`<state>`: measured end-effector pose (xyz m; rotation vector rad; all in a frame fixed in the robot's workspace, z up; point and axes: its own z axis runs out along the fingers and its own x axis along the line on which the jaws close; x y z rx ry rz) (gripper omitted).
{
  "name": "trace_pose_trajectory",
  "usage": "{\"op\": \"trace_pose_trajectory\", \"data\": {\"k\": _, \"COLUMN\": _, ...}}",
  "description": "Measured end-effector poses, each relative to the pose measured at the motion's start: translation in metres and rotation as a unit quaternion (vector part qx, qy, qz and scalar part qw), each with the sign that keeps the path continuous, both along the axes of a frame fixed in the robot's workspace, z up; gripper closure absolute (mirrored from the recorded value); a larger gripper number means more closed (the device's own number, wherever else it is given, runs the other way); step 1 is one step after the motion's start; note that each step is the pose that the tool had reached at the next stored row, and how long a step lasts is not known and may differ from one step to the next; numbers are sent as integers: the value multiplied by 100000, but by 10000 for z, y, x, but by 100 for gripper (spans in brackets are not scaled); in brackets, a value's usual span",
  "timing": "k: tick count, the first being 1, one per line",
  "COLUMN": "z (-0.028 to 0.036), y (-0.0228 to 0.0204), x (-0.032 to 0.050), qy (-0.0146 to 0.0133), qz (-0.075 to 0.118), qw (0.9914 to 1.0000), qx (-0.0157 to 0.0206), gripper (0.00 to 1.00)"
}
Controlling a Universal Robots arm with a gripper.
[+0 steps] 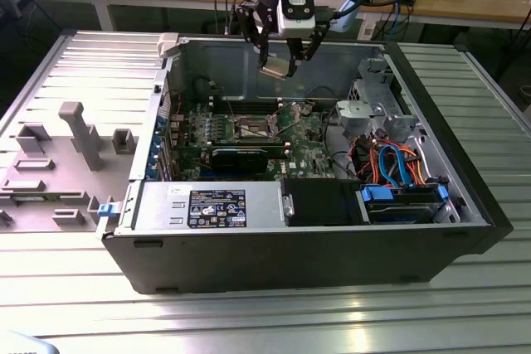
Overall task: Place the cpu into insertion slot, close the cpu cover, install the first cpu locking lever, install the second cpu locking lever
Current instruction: 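Place the cpu into insertion slot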
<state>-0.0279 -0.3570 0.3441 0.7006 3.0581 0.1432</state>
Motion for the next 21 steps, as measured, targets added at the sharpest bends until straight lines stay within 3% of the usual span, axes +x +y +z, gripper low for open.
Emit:
{"op": "trace_pose_trajectory", "data": {"k": 8, "z": 0, "y": 0, "x": 0, "qy": 1, "qz": -72, "qw": 100000, "qx": -36, "gripper": 45}}
{"op": "trace_pose_trajectory", "data": {"k": 21, "z": -4, "y": 0, "x": -1, "qy": 4, "qz": -1789, "qw": 99984, "qx": -47, "gripper": 45}}
